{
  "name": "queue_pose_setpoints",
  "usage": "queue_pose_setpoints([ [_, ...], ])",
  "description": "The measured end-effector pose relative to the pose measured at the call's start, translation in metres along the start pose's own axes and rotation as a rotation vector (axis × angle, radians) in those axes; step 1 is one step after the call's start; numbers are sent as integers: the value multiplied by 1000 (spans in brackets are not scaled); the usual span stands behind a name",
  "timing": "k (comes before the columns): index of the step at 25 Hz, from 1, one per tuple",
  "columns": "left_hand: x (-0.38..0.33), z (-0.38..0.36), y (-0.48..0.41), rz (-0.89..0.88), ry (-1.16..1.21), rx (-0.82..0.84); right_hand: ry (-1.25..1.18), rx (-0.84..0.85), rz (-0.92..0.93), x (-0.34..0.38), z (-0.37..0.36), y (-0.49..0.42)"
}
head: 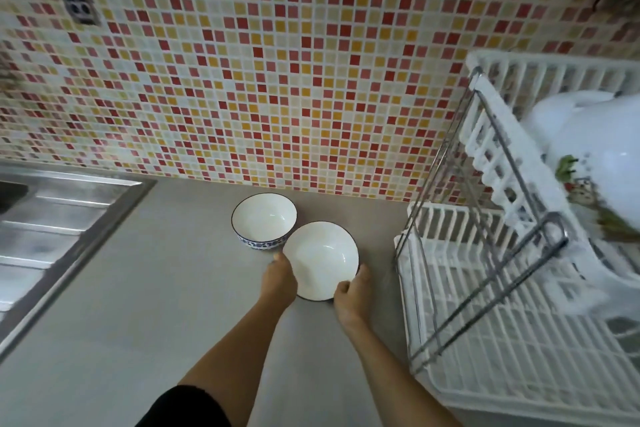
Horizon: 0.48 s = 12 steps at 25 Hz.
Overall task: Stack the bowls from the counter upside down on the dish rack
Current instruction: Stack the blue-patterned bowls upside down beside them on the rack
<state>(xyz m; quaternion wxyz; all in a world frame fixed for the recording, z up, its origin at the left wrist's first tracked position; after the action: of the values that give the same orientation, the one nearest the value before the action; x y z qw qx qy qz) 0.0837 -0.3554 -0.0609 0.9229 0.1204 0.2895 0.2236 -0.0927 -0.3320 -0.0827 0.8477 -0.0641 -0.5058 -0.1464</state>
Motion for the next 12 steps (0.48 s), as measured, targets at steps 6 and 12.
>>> queue_pose_setpoints([
  [6, 9, 112, 81, -155, 302, -309, -36, 9, 427, 111, 49, 68],
  [12, -15, 223, 203, -395, 756, -521, -105, -148, 789, 243, 146, 146],
])
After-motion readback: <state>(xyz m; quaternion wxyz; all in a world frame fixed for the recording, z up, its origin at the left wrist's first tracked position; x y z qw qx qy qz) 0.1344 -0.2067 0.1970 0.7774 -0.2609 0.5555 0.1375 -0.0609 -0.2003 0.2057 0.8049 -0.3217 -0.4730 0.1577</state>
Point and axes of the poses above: each hand's wrist, its own y-axis away from the middle knuckle, its own z-axis out of the back of the hand, x = y × z, the point moved 9 cm from there along -y, towards the middle knuckle, and after that the axes turned 9 degrees about z, right-handed, at the moved point
